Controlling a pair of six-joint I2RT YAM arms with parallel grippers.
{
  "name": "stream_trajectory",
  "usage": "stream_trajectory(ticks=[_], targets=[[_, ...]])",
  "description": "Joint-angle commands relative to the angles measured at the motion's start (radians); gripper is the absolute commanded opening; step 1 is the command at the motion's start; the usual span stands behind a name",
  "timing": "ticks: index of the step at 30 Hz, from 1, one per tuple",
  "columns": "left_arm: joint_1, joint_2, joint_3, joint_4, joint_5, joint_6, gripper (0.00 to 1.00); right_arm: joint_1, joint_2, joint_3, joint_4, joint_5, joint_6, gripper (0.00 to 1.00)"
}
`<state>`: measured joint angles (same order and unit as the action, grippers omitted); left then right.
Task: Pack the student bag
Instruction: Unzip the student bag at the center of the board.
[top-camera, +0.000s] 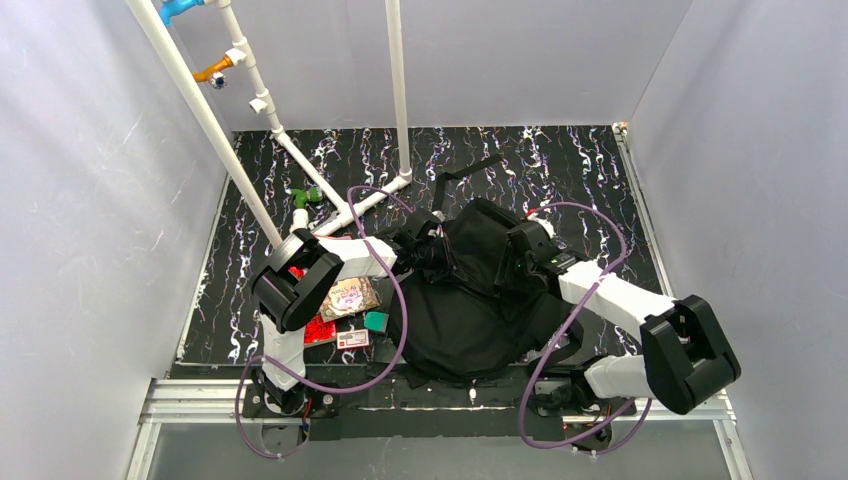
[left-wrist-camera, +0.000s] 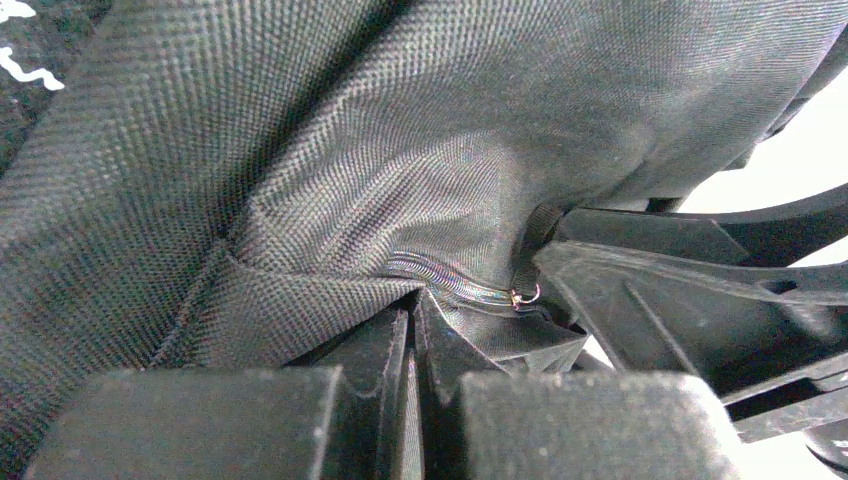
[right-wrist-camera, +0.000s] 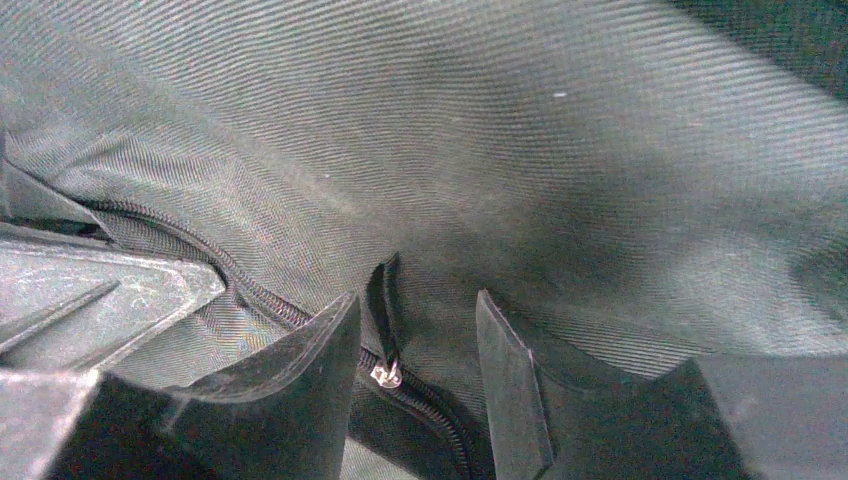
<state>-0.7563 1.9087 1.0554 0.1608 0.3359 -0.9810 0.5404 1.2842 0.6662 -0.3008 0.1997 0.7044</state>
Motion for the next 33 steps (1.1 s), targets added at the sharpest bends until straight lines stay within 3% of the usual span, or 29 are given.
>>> stream_trajectory(ticks=[1,5,9,16,23,27,31,33], targets=[[-0.023,0.003,-0.038,-0.107,-0.041,0.030,0.00,0.043,0.041,0.039,0.062,0.023,-0.036,0.53],[-0.022,0.008,-0.029,-0.113,-0.034,0.033,0.00,0.083,0.107,0.055,0.045,0.110,-0.042,0.42],[-0.022,-0.006,-0.026,-0.116,-0.041,0.041,0.00,0.123,0.124,0.061,0.036,0.171,-0.041,0.40],[-0.023,0.003,-0.027,-0.116,-0.035,0.037,0.00,0.127,0.130,0.045,0.062,0.172,-0.005,0.01],[-0.023,0.014,-0.035,-0.114,-0.029,0.037,0.00,0.127,0.051,-0.008,0.298,0.004,0.124,0.01],[-0.025,0.005,-0.035,-0.112,-0.046,0.041,0.00,0.127,0.150,0.039,0.513,-0.128,0.256,0.01],[-0.025,-0.028,-0.044,-0.114,-0.050,0.044,0.00,0.121,0.153,0.087,0.500,-0.098,0.257,0.01],[-0.025,-0.049,-0.059,-0.114,-0.053,0.044,0.08,0.107,0.127,0.062,0.469,-0.074,0.233,0.01]])
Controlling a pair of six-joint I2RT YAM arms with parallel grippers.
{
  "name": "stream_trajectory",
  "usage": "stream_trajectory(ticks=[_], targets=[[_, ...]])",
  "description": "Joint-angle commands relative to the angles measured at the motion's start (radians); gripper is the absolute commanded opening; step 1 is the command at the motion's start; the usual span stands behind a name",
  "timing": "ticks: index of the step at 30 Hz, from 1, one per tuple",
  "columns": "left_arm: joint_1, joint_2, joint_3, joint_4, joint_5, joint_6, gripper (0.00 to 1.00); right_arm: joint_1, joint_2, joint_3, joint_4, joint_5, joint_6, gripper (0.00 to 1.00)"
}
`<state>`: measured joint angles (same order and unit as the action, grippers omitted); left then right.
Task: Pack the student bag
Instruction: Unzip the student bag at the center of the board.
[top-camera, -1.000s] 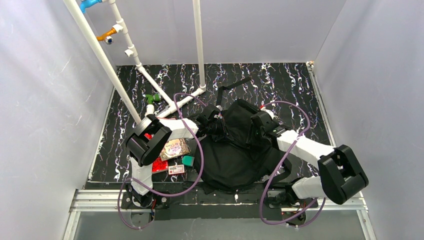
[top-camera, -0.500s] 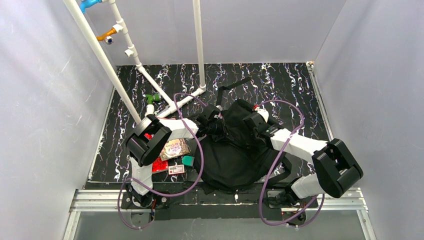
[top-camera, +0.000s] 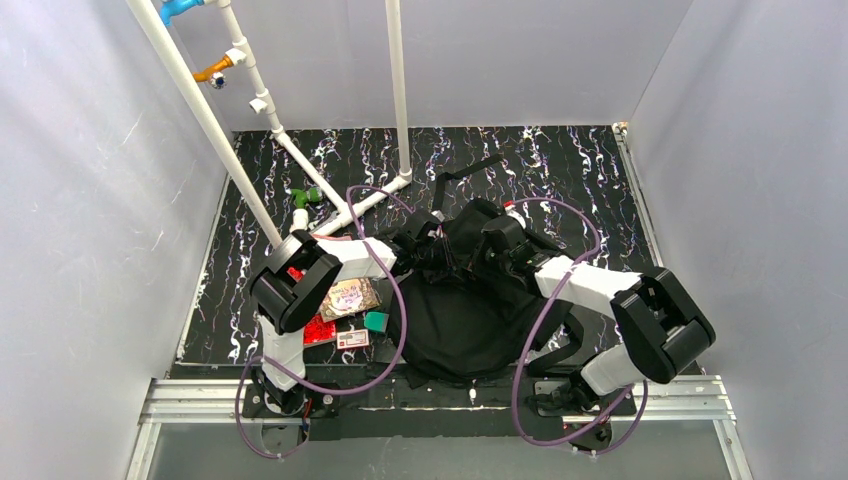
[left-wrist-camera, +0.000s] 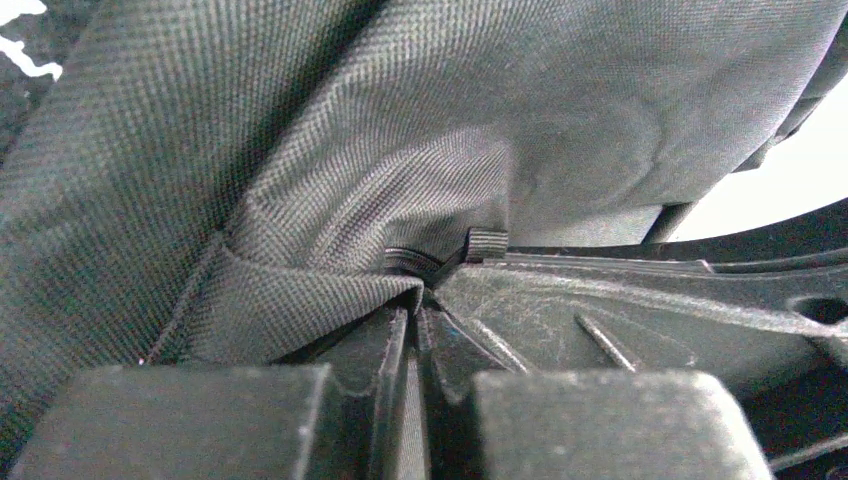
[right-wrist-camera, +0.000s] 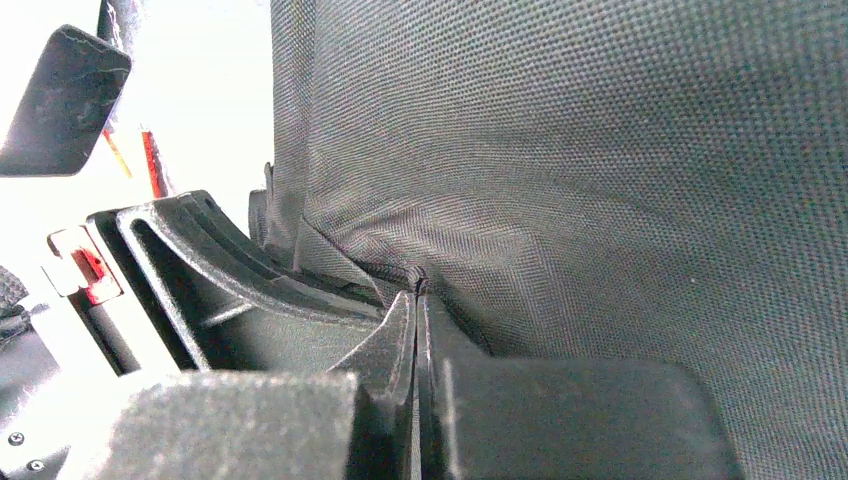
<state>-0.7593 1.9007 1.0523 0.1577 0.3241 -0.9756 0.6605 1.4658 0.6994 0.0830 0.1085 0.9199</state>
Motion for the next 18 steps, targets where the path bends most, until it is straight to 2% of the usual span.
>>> stream_trajectory(ticks=[1,4,7,8,11,12,15,18], targets=[[-0.021,-0.053,-0.061,-0.113,-0.042,0.041,0.16,-0.022,-0.066,0.014,0.075,0.021,0.008,0.01],[-0.021,-0.109,-0.092,-0.115,-0.042,0.044,0.43,-0.052,-0.113,-0.041,0.068,0.033,-0.003,0.01],[-0.022,-0.194,-0.130,-0.140,-0.069,0.068,0.60,-0.069,-0.152,-0.061,0.038,0.046,-0.036,0.01],[-0.021,-0.225,-0.141,-0.151,-0.080,0.077,0.62,-0.070,-0.161,-0.063,0.028,0.053,-0.051,0.01],[-0.022,-0.308,-0.174,-0.185,-0.093,0.100,0.61,-0.076,-0.180,-0.068,0.005,0.072,-0.086,0.01],[-0.021,-0.331,-0.190,-0.185,-0.094,0.100,0.57,-0.079,-0.180,-0.070,0.001,0.072,-0.096,0.01],[-0.022,-0.366,-0.257,-0.172,-0.108,0.080,0.37,-0.082,-0.176,-0.064,-0.004,0.061,-0.117,0.01],[-0.021,-0.318,-0.288,-0.124,-0.111,0.065,0.22,-0.083,-0.163,-0.048,0.003,0.039,-0.132,0.01]])
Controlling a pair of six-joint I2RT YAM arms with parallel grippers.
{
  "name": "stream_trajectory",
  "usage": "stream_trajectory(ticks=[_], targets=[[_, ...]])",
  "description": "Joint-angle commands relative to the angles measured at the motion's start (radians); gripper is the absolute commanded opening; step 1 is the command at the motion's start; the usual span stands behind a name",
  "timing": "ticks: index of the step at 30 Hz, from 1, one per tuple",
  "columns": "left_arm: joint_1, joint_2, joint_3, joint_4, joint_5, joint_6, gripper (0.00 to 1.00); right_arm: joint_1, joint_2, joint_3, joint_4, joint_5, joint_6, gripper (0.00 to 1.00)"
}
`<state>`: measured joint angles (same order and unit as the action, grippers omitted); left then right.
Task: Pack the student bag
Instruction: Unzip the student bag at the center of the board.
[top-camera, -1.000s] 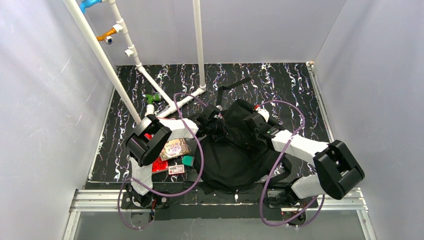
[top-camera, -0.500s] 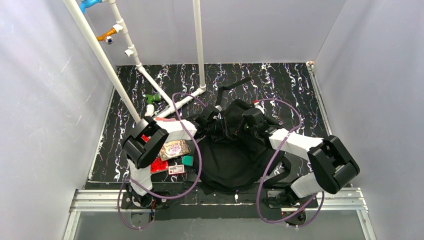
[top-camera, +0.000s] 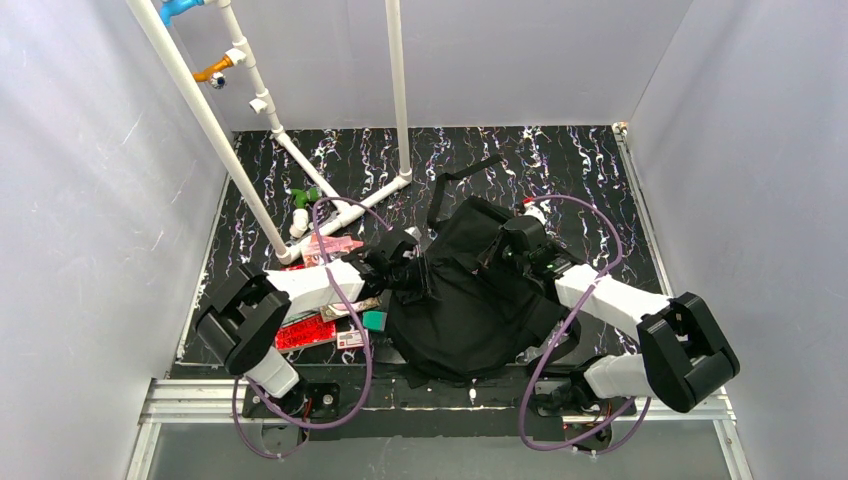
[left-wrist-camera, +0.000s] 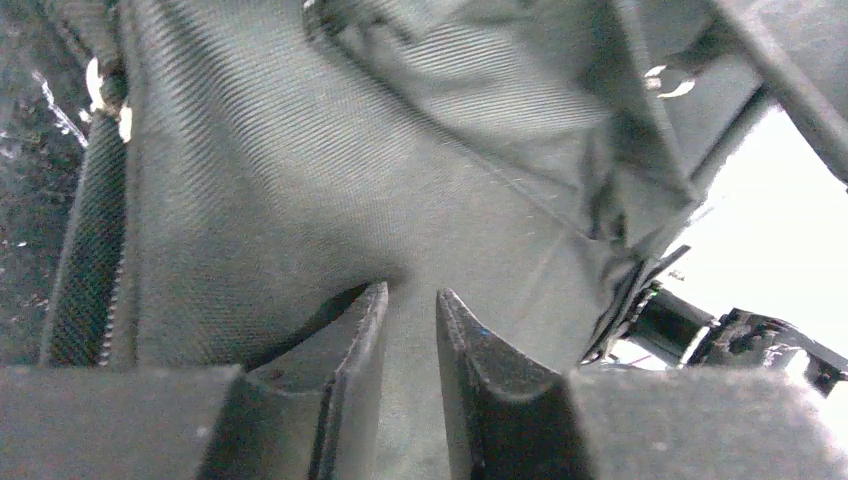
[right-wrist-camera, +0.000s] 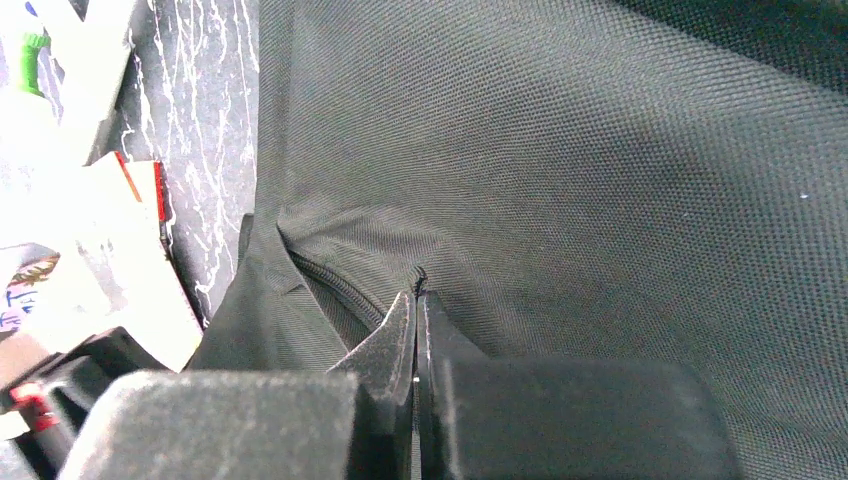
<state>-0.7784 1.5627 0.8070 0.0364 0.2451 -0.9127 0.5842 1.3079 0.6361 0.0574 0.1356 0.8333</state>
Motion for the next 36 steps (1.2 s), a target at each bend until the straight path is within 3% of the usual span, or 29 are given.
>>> stream_trajectory(ticks=[1,5,13,18,19,21,23,25,26,31,36], targets=[[-0.002,0.072,-0.035,0.001,-0.032,0.005,0.15,-0.004,0.006,0.029,0.034,0.004,-0.051,0.01],[-0.004,0.241,0.042,0.017,-0.022,0.001,0.00,0.062,0.162,0.155,0.079,-0.011,-0.021,0.01],[-0.008,0.293,0.053,0.024,-0.027,0.008,0.00,0.132,0.462,0.504,0.100,-0.065,0.090,0.01],[-0.008,0.263,0.022,0.025,-0.036,0.020,0.00,0.113,0.470,0.534,0.012,-0.079,-0.054,0.02],[-0.008,0.257,0.017,0.026,-0.038,0.024,0.00,0.098,0.462,0.534,-0.025,-0.114,-0.104,0.10],[-0.009,0.245,0.014,0.025,-0.034,0.033,0.00,0.065,0.420,0.524,-0.126,-0.158,-0.222,0.40],[-0.007,0.238,0.016,0.023,-0.026,0.045,0.00,0.006,0.359,0.479,-0.194,-0.194,-0.338,0.62],[-0.008,0.230,0.022,0.017,-0.025,0.060,0.00,-0.071,0.292,0.411,-0.190,-0.258,-0.403,0.81],[-0.008,0.224,0.025,0.013,-0.027,0.065,0.00,-0.117,0.275,0.386,-0.179,-0.312,-0.432,0.85],[-0.006,0.224,0.043,-0.006,-0.032,0.085,0.05,-0.235,0.323,0.394,-0.248,-0.420,-0.508,0.86],[0.029,0.285,0.087,-0.046,-0.002,0.096,0.05,-0.213,0.266,0.226,-0.124,-0.465,-0.418,0.71]])
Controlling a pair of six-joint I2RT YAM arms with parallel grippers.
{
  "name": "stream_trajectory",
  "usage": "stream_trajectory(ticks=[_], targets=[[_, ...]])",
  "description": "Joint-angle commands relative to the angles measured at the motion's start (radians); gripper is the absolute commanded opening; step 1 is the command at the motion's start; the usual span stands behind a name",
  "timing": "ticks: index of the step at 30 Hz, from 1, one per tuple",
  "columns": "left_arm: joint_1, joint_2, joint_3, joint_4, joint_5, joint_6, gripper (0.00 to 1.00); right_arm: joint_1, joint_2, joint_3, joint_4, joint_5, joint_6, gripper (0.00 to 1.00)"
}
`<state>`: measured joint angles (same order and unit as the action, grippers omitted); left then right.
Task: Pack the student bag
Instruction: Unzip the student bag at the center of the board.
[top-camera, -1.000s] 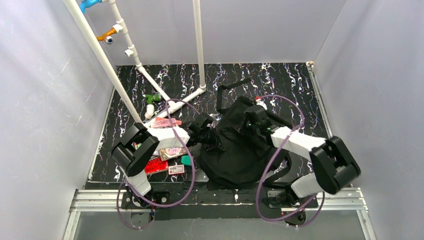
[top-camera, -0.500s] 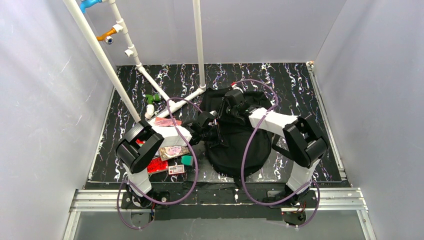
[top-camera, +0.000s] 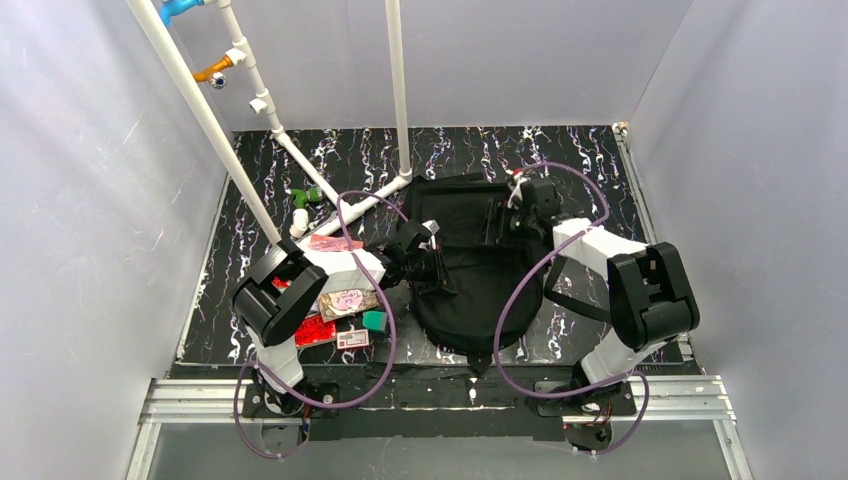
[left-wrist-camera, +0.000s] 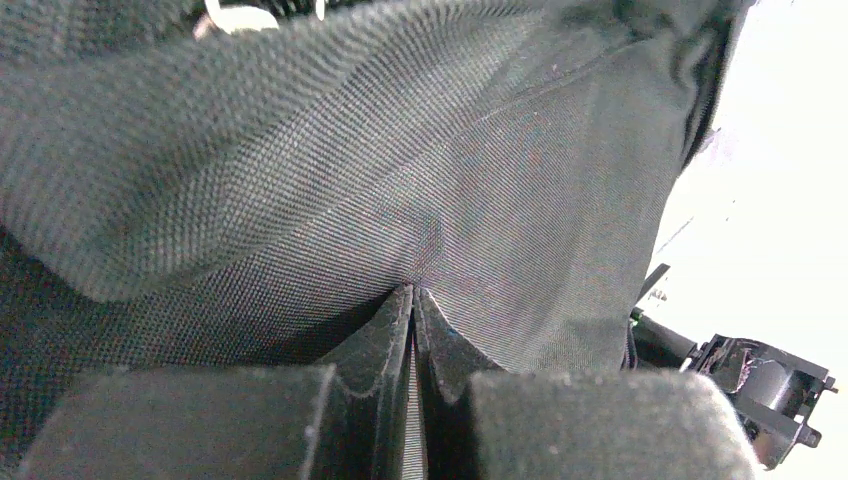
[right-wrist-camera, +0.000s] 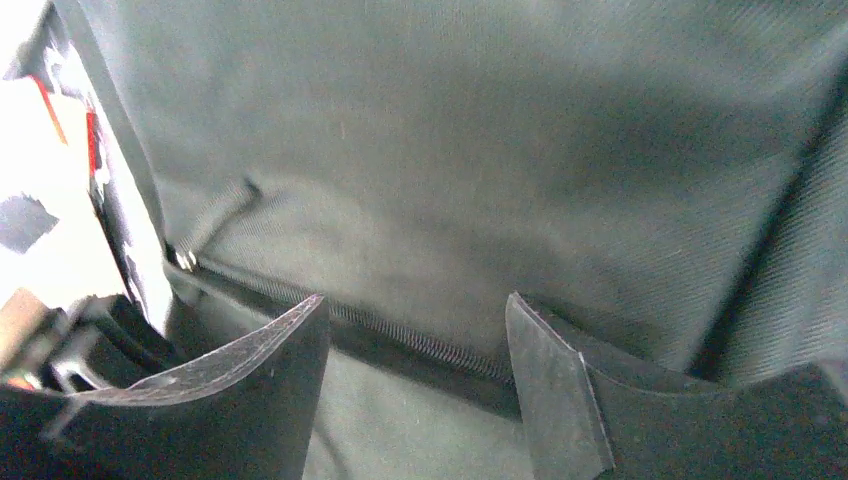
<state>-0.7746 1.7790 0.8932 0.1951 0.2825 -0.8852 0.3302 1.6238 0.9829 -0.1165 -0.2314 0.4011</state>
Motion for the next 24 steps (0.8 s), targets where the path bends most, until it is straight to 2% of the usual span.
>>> stream_trajectory(ticks=[1,8,10,15,18,21,24], targets=[[0.038,0.080,0.014,-0.225,-0.036,0.078,0.05,0.058,-0.078,-0.164,0.068,-0.093,0.026,0.69],[0.109,0.106,0.127,-0.299,0.000,0.138,0.10,0.198,-0.263,-0.473,0.209,0.031,0.111,0.64],[0.110,0.090,0.142,-0.297,0.029,0.143,0.19,0.200,-0.277,-0.515,0.245,0.063,0.138,0.64],[0.102,-0.025,0.054,-0.158,0.150,0.068,0.53,0.203,-0.276,-0.561,0.324,0.091,0.153,0.62],[0.094,-0.086,0.055,-0.157,0.128,0.040,0.72,0.212,-0.299,-0.560,0.299,0.111,0.135,0.60],[0.082,-0.069,0.116,-0.207,0.053,0.006,0.79,0.217,-0.351,-0.571,0.275,0.130,0.124,0.53],[0.064,0.008,0.202,-0.250,-0.010,-0.042,0.77,0.220,-0.398,-0.583,0.248,0.145,0.115,0.49]])
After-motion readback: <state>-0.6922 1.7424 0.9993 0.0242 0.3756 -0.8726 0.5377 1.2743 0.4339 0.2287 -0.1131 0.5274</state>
